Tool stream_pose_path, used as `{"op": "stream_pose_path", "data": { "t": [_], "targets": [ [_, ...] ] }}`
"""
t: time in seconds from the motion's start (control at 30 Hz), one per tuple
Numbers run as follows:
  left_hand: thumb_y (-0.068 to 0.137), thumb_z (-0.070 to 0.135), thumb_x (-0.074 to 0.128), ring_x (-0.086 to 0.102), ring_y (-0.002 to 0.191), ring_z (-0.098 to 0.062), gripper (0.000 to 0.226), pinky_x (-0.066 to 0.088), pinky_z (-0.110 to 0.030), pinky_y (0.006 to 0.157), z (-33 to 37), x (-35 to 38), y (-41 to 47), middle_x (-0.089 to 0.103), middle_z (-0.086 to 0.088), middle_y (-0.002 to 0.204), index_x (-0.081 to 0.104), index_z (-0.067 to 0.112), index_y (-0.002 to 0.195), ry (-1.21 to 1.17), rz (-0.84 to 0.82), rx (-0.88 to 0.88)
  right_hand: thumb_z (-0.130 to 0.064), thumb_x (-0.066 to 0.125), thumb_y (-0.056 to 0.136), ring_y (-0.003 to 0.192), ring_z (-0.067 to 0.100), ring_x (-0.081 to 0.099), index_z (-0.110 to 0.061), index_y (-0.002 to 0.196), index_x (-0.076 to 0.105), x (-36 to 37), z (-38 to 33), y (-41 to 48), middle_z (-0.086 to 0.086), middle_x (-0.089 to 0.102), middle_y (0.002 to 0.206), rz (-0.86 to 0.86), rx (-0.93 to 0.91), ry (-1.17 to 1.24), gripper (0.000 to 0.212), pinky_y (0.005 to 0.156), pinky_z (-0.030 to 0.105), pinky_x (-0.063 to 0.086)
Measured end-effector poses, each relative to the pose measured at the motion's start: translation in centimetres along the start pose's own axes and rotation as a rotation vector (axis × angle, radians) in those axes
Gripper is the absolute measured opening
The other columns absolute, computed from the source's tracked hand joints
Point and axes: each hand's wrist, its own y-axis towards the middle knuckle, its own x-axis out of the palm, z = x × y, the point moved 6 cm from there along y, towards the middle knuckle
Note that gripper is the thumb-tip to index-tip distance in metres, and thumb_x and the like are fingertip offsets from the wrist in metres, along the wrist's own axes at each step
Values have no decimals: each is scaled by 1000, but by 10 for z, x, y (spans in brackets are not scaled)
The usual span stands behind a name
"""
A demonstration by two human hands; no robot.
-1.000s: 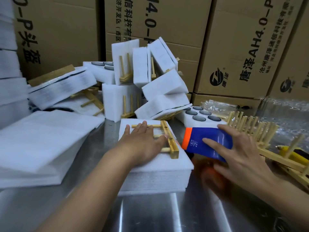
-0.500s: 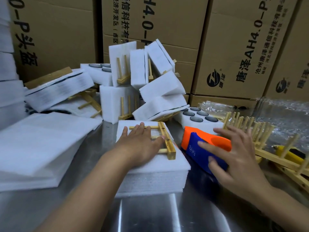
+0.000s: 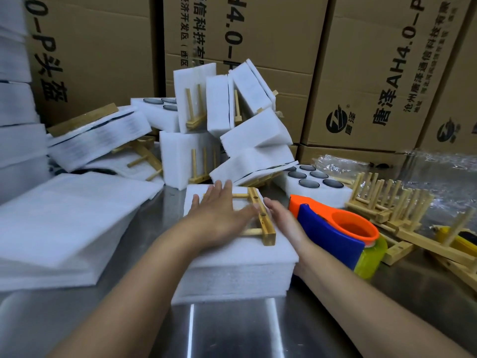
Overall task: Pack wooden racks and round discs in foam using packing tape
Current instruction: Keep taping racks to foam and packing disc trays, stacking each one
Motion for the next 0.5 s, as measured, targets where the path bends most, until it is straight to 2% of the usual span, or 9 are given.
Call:
{"op": "stream_pose_path", "data": {
  "t": [0.1,0.13,0.2,0.27,0.3,0.37,0.43,0.5],
  "targets": [
    [90,58,41,22,140,-14,69,23,-31,107,-14,-26,6,24,6,154,23,26,148,-454,196,-66,-42,44,94,72,18,72,-23,75,78,-5,9,-4,3,74,80,0,27,104,43,61,27,54],
    [90,56,43,25,139,-15,65,26,-32,106,-24,-34,8,27,6,154,27,27,147,-516,279,-97,-43,43,94,73,16,72,-28,80,76,-8,9,-3,0,75,82,4,15,114,39,63,29,54],
    [90,53,42,26,140,-21,63,26,-35,106,-46,-42,14,28,2,154,28,27,146,-465,375,-183,-48,41,94,78,14,69,-34,107,58,-9,6,-4,-12,69,91,7,-7,146,25,71,33,51],
    [92,50,40,30,137,-23,60,28,-29,94,-59,-34,19,30,-2,152,30,24,146,-475,299,-259,-50,42,93,81,15,69,-34,111,54,-8,6,-3,-11,69,94,-12,-12,158,27,73,33,50],
    [93,49,40,32,135,-22,60,26,-25,87,-63,-25,22,30,-3,151,31,23,146,-498,232,-286,-49,41,93,82,16,71,-34,103,60,-7,6,-4,-4,74,92,-25,-16,140,26,71,33,52],
    [92,47,46,36,129,-19,65,28,-21,77,-66,-14,21,30,-1,150,26,22,148,-501,167,-328,-47,42,94,89,20,71,-26,99,70,-3,7,-6,4,74,99,-51,-13,133,36,69,32,54],
    [89,44,54,44,110,-12,73,26,-18,56,-66,-13,19,33,2,148,20,21,150,-506,185,-348,-46,45,92,97,26,69,-20,104,71,-2,8,-6,10,71,108,-52,-6,137,39,76,36,53],
    [88,43,57,42,84,-4,76,25,-14,48,-64,-15,16,40,3,138,19,21,149,-459,199,-338,-42,49,90,98,31,66,-15,108,69,-1,8,-6,14,70,110,-32,10,158,38,85,40,51]
  ]
}}
